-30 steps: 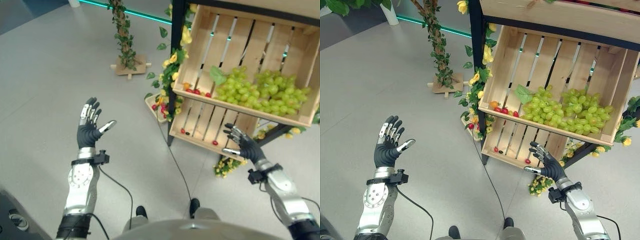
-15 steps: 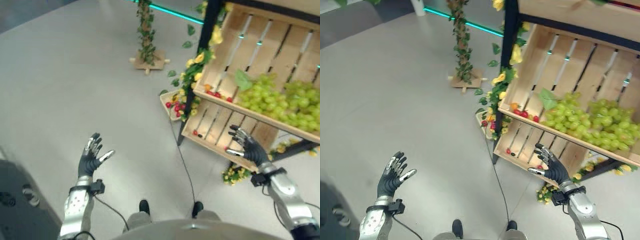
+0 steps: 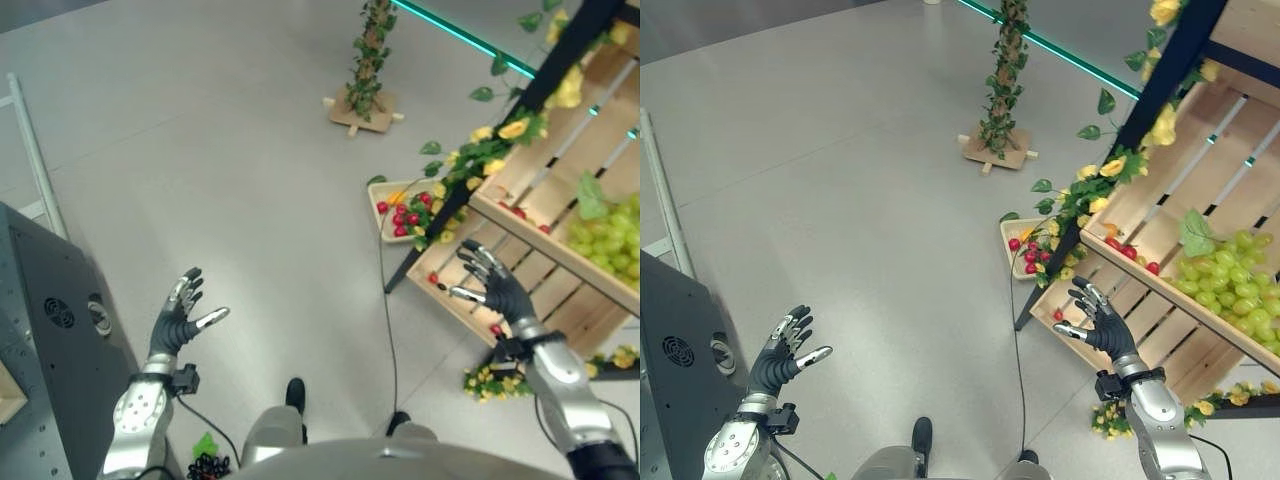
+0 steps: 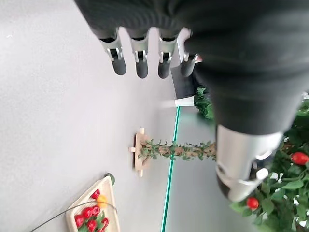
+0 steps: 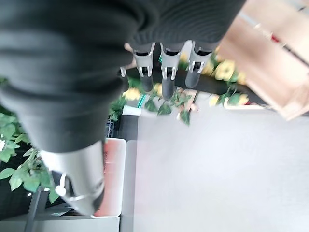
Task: Pick up the fruits from the basket on one side to the basket on the other side
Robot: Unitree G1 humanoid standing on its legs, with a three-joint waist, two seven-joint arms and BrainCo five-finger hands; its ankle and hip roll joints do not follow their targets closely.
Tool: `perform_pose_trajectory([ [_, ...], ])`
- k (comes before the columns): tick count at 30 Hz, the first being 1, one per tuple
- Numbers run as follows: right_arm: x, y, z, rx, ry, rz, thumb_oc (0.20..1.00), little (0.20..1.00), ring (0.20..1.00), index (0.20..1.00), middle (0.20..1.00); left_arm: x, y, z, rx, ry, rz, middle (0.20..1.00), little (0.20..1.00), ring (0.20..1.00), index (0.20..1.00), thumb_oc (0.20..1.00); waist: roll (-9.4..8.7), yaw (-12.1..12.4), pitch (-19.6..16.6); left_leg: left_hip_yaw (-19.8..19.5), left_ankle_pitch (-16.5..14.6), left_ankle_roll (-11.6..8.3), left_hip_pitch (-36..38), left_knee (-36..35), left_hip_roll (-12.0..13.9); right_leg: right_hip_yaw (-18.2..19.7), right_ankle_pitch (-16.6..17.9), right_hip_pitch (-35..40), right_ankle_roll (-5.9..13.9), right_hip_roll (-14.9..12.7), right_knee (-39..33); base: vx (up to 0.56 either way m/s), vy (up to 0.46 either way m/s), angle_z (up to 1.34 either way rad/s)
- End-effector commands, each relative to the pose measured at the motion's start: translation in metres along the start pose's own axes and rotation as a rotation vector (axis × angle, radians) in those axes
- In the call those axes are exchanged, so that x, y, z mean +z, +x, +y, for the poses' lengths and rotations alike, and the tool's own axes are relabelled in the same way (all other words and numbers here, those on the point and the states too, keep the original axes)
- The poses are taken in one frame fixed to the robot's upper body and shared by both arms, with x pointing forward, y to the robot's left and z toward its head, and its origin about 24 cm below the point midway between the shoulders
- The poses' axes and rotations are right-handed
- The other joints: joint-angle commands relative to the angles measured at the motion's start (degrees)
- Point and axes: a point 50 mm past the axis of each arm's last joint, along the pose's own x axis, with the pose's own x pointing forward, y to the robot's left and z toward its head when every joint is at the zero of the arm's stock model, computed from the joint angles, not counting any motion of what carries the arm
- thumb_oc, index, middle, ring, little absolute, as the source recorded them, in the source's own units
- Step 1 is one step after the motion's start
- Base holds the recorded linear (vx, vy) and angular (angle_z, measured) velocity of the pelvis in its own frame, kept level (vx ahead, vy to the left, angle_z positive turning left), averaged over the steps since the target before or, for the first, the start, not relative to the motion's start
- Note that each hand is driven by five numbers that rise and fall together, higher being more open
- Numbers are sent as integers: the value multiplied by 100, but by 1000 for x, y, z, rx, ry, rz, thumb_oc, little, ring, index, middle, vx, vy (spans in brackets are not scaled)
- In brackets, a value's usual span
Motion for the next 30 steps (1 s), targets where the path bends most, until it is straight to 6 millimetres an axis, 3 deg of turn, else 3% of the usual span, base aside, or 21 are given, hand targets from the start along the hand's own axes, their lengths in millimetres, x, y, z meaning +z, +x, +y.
perform_pose_trajectory([
  [1,25,9,0,27,-41,-145,1000,1000,1000,1000,1000,32,10,6,-44,70,-159,1000,1000,1000,1000,1000,75,-42,-34,-469,-154,110,580,-436,-353,1433,246,-634,-263,881,831,35,100,101],
  [2,25,9,0,27,-41,-145,1000,1000,1000,1000,1000,32,10,6,-44,70,-159,1000,1000,1000,1000,1000,77,-41,-41,-468,-153,110,573,-436,-352,1433,249,-641,-264,882,829,72,46,160],
  [3,21,5,-1,24,-31,-129,1000,1000,1000,1000,1000,34,16,1,-69,68,-174,1000,1000,1000,1000,1000,68,-216,-52,-789,-147,91,661,-459,-389,1890,-151,-805,-365,1469,776,86,3,126],
  [5,18,2,-2,10,-18,-121,1000,1000,1000,1000,1000,36,19,-3,-79,68,-184,1000,1000,1000,1000,1000,31,-260,11,-1077,-146,63,644,-355,-478,1984,-226,-884,-404,1605,477,73,-75,128],
  [6,17,1,-3,5,-19,-121,1000,1000,1000,1000,1000,38,20,-4,-85,70,-193,1000,1000,1000,1000,1000,22,-350,57,-1320,-165,72,663,-310,-521,2256,-261,-1006,-452,1800,366,113,-146,133],
  [7,13,-3,-4,-6,0,-105,1000,1000,1000,1000,1000,40,23,-4,-84,60,-206,1000,1000,1000,1000,1000,-33,-463,56,-1667,-119,53,620,-255,-657,2900,-145,-1088,-436,2128,64,109,-102,119],
  [8,13,-3,-4,-6,0,-105,1000,1000,1000,1000,1000,40,23,-4,-84,60,-206,1000,1000,1000,1000,1000,-29,-474,64,-1681,-127,54,629,-249,-656,2887,-146,-1068,-438,2126,50,103,-84,135],
  [11,14,-4,-6,-25,-10,-110,1000,1000,1000,1000,1000,47,27,-11,-97,40,-245,1000,1000,1000,1000,1000,-59,-531,68,-2245,-59,-38,619,-223,-761,3271,-102,-1067,-449,2353,-69,62,-132,164],
  [15,12,-6,-9,-56,13,-112,1000,1000,1000,1000,1000,50,27,-14,-92,10,-269,1000,1000,1000,1000,1000,-132,-453,-48,-2520,-7,-156,558,-250,-788,2953,-211,-734,-597,2193,-450,29,-185,130],
  [17,14,-6,-14,-88,1,-118,1000,1000,1000,1000,1000,51,27,-15,-65,-31,-277,1000,1000,1000,1000,1000,-108,-389,-113,-2538,58,-295,463,-255,-721,2532,-178,-534,-610,2089,-770,22,-236,84],
  [21,16,-7,-23,-132,-8,-126,1000,1000,1000,1000,1000,57,26,-16,-67,-41,-304,1000,1000,1000,1000,1000,-83,-357,-132,-2421,176,-430,280,-307,-544,2058,-181,-314,-660,1989,-1063,-39,-163,88],
  [22,17,-8,-25,-137,-17,-131,1000,1000,1000,1000,1000,57,27,-16,-62,-54,-306,1000,1000,1000,1000,1000,-78,-364,-92,-2265,199,-449,229,-317,-477,1923,-239,-268,-673,1962,-1057,-110,-118,66],
  [25,21,-7,-31,-173,-30,-144,1000,1000,1000,1000,1000,64,33,-17,-53,-60,-330,1000,1000,1000,1000,1000,-29,-490,42,-1218,417,-498,-59,-482,-134,1514,-301,-219,-636,1867,-1080,-163,-79,124],
  [27,19,-10,-37,-204,-44,-136,1000,1000,1000,1000,1000,66,36,-18,-63,-34,-337,1000,1000,1000,1000,1000,30,-629,94,-77,647,-516,-325,-493,121,1153,-244,-184,-569,1735,-1234,-173,-34,113],
  [29,20,-9,-37,-218,-54,-142,1000,1000,1000,1000,1000,67,38,-20,-64,-30,-340,1000,1000,1000,1000,1000,47,-753,64,775,694,-622,-436,-460,405,875,-171,-195,-523,1611,-1298,-107,21,136],
  [30,20,-8,-38,-222,-59,-141,1000,1000,1000,1000,1000,67,38,-20,-65,-30,-338,1000,1000,1000,1000,1000,51,-765,49,862,672,-653,-369,-427,481,766,-162,-187,-519,1560,-1312,-49,15,128],
])
